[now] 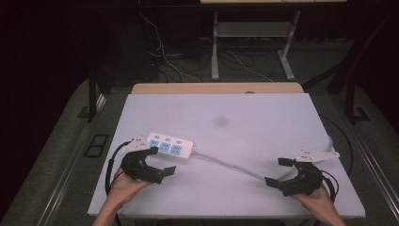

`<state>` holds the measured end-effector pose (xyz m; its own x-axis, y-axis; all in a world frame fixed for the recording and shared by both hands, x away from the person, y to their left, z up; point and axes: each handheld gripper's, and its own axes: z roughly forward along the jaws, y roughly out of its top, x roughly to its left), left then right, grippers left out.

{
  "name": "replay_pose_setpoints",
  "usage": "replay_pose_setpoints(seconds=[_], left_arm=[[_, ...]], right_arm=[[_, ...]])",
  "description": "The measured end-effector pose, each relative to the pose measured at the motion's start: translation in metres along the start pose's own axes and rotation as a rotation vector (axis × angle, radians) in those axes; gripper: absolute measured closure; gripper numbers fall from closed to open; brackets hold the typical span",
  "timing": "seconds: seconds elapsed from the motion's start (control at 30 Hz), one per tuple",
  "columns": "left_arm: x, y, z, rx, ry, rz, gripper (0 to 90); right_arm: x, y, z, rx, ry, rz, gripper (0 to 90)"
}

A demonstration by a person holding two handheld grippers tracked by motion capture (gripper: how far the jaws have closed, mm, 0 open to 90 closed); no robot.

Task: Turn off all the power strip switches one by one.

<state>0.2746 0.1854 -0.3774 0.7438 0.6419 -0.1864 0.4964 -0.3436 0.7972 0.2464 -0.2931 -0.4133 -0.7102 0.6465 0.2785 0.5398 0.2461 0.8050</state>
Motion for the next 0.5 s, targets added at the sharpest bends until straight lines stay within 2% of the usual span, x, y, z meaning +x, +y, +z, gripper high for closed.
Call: replay_pose_setpoints(seconds=[0.27,0.5], left_arm=[[0.004,0.009,0.002,0.026,0.005,0.009,0.0],[0.006,0.024,0.007,0.052,0.003,0.028,0.1]], right_arm=[[0.0,0.0,0.0,0.001,0.001,-0.001,0.5],[0.001,0.0,0.001,0.002,0.008,-0.003,0.5]])
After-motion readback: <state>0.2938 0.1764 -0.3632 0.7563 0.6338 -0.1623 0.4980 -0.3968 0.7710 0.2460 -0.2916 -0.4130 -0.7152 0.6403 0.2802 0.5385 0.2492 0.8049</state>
